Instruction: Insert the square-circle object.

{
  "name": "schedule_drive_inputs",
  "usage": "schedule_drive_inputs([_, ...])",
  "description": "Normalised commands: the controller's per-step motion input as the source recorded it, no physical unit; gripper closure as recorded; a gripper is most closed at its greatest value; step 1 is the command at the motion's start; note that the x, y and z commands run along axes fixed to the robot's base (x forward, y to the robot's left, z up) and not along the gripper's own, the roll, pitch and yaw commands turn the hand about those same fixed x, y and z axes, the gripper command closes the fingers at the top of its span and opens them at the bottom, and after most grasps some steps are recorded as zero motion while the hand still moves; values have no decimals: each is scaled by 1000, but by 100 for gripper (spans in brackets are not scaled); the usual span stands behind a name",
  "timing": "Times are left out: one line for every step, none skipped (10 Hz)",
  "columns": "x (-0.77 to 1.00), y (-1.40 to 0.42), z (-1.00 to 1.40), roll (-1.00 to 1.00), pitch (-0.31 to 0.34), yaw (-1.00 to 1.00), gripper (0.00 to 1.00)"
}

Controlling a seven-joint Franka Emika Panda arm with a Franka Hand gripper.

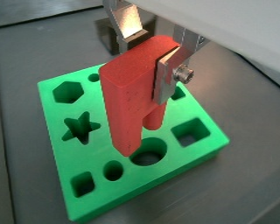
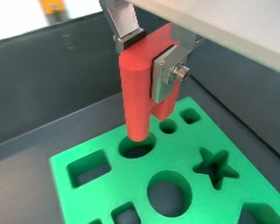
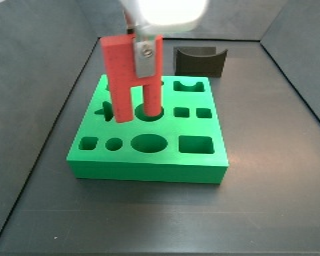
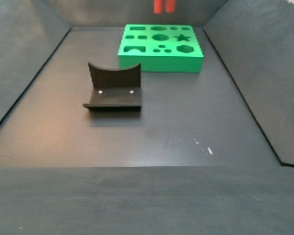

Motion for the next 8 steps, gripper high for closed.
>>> schedule_drive_inputs([-566, -3, -237, 114, 0, -611, 100])
schedule_drive_inputs([-600, 0, -383, 69, 0, -591, 100])
schedule_drive_inputs([-654, -109, -543, 13, -3, -511, 100])
schedule_drive_inputs([-486, -186, -434, 27, 0, -583, 100])
schedule_drive_inputs([-249, -200, -497, 0, 0, -709, 100])
schedule_drive_inputs([-271, -177, -440, -4, 0, -686, 100])
schedule_drive_inputs([-269, 0, -160, 0, 0, -446, 100])
schedule_drive_inputs([-66, 9, -66, 0, 0, -91, 100])
